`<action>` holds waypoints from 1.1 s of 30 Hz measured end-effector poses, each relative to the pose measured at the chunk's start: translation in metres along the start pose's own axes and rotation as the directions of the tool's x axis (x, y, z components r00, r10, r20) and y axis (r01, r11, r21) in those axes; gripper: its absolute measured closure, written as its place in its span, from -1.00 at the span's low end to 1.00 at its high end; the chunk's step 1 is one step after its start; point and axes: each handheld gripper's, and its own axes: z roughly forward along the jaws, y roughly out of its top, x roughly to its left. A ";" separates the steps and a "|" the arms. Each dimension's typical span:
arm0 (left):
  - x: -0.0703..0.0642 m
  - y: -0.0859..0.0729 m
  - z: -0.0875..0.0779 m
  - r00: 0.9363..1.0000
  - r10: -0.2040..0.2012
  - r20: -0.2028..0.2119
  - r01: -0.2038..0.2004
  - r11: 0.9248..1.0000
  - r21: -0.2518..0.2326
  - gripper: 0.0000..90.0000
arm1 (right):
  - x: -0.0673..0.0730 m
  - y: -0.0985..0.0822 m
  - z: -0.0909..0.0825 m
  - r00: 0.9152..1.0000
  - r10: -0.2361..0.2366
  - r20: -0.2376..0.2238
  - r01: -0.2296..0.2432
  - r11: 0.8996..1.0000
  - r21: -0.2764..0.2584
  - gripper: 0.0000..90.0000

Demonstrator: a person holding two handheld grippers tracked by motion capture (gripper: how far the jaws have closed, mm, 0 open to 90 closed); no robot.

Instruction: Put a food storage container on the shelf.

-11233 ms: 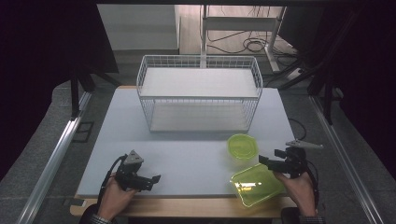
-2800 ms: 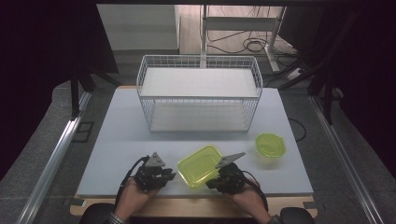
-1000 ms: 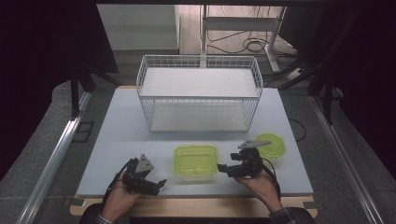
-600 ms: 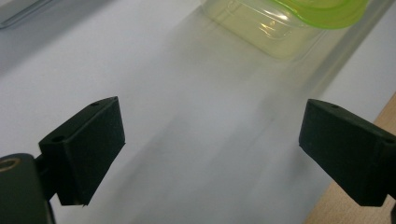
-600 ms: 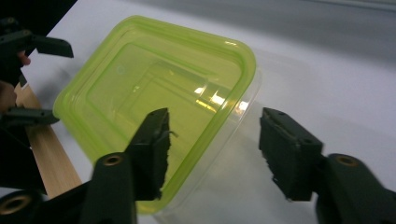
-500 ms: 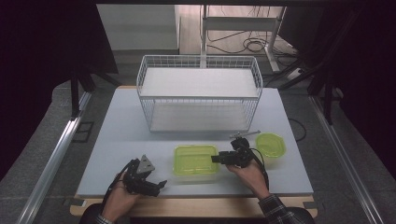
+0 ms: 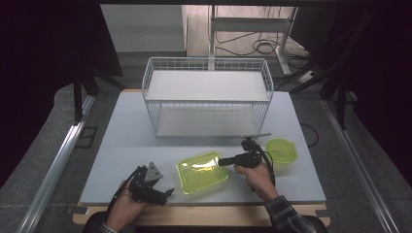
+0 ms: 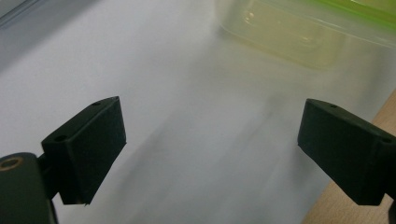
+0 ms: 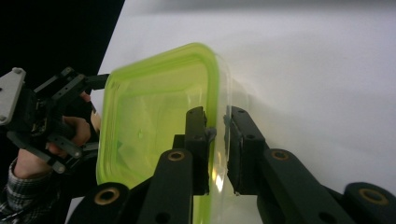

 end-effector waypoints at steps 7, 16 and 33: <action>0.002 0.000 -0.001 1.000 -0.011 -0.002 0.011 1.000 -0.007 -0.83 | -0.001 0.000 -0.008 1.000 0.001 -0.003 -0.001 1.000 -0.029 0.77; 0.002 -0.001 -0.001 1.000 -0.013 -0.009 0.013 1.000 -0.011 -0.83 | 0.007 0.005 -0.022 0.999 -0.029 -0.016 0.028 0.997 -0.078 0.77; 0.005 -0.002 0.001 1.000 -0.019 -0.007 0.019 1.000 -0.015 -0.88 | 0.024 0.029 -0.047 0.998 -0.060 -0.027 0.055 0.985 -0.161 0.77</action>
